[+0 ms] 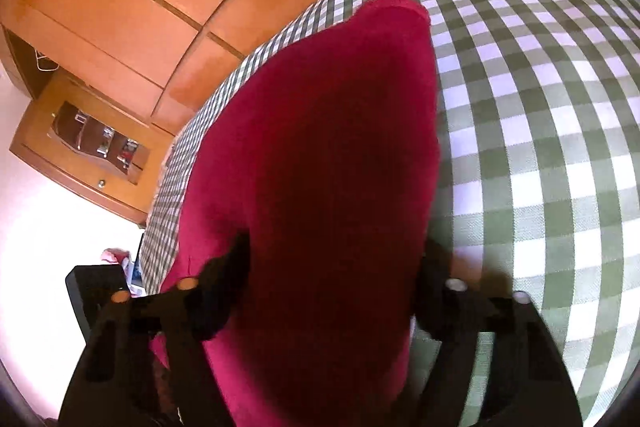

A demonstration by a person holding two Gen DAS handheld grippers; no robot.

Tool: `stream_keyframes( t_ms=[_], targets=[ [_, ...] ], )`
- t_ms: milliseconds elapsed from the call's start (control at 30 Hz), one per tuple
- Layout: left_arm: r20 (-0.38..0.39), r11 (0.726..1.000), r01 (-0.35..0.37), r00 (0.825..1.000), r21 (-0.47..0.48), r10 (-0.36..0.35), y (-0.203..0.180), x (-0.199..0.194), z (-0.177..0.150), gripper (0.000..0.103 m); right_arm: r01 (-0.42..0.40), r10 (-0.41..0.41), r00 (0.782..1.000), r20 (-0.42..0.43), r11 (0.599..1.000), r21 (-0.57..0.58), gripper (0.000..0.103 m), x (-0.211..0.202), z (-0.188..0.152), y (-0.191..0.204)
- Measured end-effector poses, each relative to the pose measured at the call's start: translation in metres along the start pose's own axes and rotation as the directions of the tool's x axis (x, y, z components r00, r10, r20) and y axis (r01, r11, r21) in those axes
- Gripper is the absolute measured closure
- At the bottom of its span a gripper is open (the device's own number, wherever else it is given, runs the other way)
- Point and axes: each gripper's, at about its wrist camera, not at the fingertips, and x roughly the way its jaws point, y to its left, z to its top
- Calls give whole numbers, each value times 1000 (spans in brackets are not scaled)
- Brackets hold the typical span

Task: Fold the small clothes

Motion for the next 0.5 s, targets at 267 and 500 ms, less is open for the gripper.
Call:
stream_keyframes(
  t_ms=[267, 500],
  targets=[
    [-40, 985, 108, 994, 134, -103, -70, 23, 13, 60, -14, 28, 985, 172, 996, -83, 59, -89, -3, 15],
    [-186, 926, 192, 973, 324, -136, -178, 117, 24, 60, 92, -107, 929, 355, 994, 57, 59, -187, -1, -58]
  ],
)
